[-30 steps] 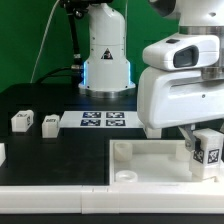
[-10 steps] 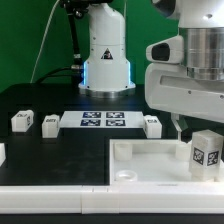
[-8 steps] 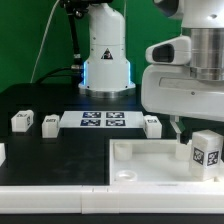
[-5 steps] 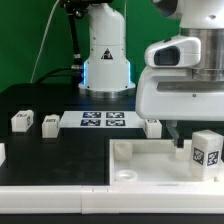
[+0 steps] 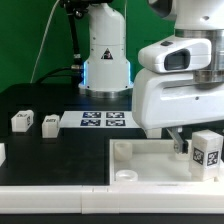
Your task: Assemble one leg
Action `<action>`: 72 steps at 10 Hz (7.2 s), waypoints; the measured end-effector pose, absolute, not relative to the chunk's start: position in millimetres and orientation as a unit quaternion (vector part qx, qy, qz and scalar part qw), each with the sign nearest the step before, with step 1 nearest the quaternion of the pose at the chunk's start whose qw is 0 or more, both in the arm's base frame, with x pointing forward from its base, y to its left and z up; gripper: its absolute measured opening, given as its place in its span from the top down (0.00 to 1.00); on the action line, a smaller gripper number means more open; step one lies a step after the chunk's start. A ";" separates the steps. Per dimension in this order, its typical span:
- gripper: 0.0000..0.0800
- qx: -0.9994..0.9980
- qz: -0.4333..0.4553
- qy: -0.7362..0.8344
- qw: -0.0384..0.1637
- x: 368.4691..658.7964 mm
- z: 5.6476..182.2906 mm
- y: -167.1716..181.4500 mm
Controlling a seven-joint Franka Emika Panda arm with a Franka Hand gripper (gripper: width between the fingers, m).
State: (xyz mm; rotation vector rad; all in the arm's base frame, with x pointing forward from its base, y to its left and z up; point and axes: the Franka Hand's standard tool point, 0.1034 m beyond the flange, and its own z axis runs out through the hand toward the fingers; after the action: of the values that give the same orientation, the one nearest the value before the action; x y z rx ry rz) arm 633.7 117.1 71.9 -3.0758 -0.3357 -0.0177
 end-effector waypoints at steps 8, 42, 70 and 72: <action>0.64 -0.991 -0.004 0.125 0.042 633.0 70.5 118.3; 0.64 -0.957 0.009 0.291 0.021 638.8 78.4 120.2; 0.64 -0.984 0.000 -0.178 0.023 640.2 78.1 120.6; 0.64 -0.995 0.001 -0.095 0.024 640.2 77.9 120.9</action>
Offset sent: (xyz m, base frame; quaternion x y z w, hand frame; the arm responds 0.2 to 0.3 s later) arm 0.0000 0.0000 0.0000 0.0000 0.0000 0.0000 1.0000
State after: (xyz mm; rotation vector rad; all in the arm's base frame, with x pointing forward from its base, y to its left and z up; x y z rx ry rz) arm 640.2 120.9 77.9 -3.0799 -0.2955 0.0031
